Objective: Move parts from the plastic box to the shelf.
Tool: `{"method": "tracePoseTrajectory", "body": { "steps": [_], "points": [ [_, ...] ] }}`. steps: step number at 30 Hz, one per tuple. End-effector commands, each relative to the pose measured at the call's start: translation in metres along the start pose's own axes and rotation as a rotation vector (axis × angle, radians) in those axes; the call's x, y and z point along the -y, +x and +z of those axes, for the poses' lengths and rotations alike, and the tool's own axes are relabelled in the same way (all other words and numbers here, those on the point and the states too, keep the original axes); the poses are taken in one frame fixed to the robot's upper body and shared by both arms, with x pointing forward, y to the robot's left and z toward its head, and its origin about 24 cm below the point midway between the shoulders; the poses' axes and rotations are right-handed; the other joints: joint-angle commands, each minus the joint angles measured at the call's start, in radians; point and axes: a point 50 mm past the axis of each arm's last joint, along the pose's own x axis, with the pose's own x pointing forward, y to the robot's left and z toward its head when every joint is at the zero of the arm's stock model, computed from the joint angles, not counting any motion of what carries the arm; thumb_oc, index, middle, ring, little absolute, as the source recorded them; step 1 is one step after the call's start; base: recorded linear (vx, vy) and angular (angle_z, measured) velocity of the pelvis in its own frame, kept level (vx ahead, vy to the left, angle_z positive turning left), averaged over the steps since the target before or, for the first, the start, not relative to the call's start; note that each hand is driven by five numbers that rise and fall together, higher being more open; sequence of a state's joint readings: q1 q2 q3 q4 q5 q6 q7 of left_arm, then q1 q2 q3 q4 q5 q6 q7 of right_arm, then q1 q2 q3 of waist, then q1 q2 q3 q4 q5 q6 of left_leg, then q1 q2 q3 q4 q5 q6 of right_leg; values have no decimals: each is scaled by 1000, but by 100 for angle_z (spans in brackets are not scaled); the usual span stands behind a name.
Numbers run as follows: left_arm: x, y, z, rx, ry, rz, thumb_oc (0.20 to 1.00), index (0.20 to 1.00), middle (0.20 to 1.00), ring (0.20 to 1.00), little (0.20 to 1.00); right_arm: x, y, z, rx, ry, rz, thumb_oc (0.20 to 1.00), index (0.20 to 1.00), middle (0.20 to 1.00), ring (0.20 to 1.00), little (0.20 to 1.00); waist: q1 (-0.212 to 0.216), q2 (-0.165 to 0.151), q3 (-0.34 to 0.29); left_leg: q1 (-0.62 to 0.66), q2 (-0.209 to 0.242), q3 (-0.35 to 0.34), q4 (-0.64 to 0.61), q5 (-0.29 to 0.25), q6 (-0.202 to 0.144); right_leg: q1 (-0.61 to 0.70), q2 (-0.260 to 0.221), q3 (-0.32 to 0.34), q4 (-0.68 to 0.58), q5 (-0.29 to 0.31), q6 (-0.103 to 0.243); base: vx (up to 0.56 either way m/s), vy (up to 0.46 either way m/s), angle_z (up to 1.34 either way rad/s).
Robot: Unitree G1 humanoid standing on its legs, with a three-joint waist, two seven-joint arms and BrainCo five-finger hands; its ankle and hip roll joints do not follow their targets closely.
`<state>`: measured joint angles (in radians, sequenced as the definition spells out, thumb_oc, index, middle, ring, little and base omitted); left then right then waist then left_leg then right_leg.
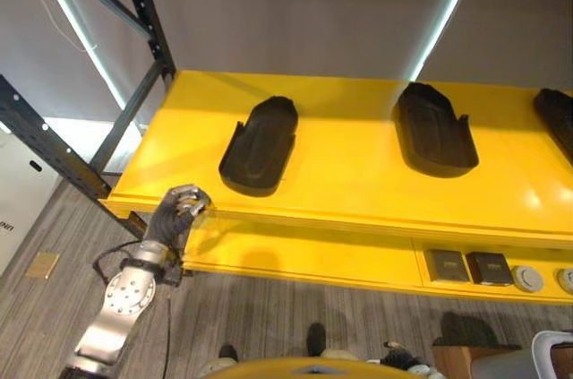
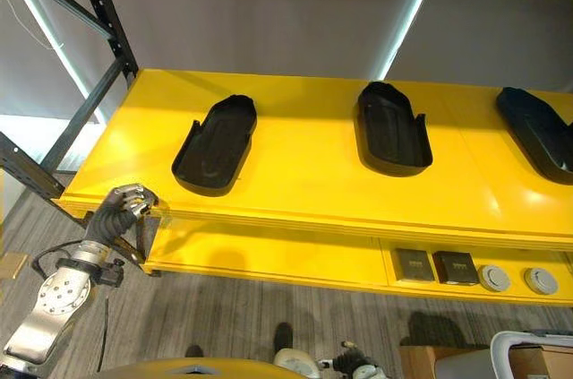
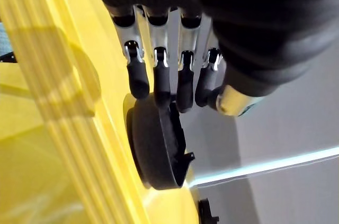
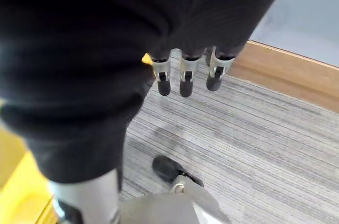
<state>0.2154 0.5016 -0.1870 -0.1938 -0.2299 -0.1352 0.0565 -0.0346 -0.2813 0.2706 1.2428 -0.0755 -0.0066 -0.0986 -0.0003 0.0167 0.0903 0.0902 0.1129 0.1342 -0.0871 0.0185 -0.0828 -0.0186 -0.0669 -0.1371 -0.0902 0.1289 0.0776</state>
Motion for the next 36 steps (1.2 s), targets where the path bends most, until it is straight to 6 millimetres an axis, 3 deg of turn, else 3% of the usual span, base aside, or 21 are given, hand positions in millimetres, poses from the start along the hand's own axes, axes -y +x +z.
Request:
{"method": "tracePoseTrajectory", "body": {
  "steps": [1, 5, 9, 16, 19, 27, 36],
  "points": [
    [3, 13, 19, 112, -58, -39, 200, 200, 200, 200, 200, -19, 2, 28, 68, -8, 41, 1000, 1000, 1000, 1000, 1000, -19, -22, 1, -32, 47, -39, 0, 9, -26, 90, -78, 29, 13, -113, 69, 0, 0, 0],
    [19, 25, 16, 106, -91, -82, 200, 200, 200, 200, 200, -23, 1, 38, 103, -8, 44, 1000, 1000, 1000, 1000, 1000, -35, -24, 11, -36, 46, -33, 0, 9, -24, 77, -77, 40, 14, -109, 68, 0, 0, 0],
    [24, 40, 19, 128, -81, -91, 200, 200, 200, 200, 200, -25, 1, 34, 87, -14, 45, 1000, 1000, 1000, 1000, 1000, -54, -25, 15, -37, 49, -14, 0, 9, -26, 61, -73, 57, 14, -103, 70, 2, -3, -7],
    [16, 56, 21, 141, -27, -32, 200, 200, 200, 200, 200, -20, 1, 24, 58, 17, 27, 1000, 1000, 1000, 1000, 1000, -80, -21, 21, -40, 56, 11, 0, 9, -31, 39, -67, 80, 10, -96, 70, 6, -6, -14],
    [11, 62, 11, 92, 7, 9, 200, 200, 200, 200, 200, -18, 1, 15, 23, 43, 18, 1000, 1000, 1000, 1000, 1000, -94, -13, 19, -44, 61, 24, 0, 12, -34, 29, -63, 88, 5, -91, 69, 17, -13, -14],
    [3, 83, -12, -23, 74, 110, 200, 200, 200, 200, 200, -17, 1, 23, 59, -8, 12, 1000, 1000, 1000, 1000, 1000, -129, -5, 18, -50, 67, 57, 0, 15, -41, 3, -54, 119, 3, -84, 69, 16, 0, -8],
    [-1, 109, 9, 44, 60, 186, 200, 200, 200, 200, 200, -20, 1, 28, 74, -25, 6, 1000, 1000, 1000, 1000, 1000, -154, -4, 22, -66, 70, 68, 0, 19, -43, -18, -52, 128, 3, -77, 71, 4, -3, -10]
  ]
}}
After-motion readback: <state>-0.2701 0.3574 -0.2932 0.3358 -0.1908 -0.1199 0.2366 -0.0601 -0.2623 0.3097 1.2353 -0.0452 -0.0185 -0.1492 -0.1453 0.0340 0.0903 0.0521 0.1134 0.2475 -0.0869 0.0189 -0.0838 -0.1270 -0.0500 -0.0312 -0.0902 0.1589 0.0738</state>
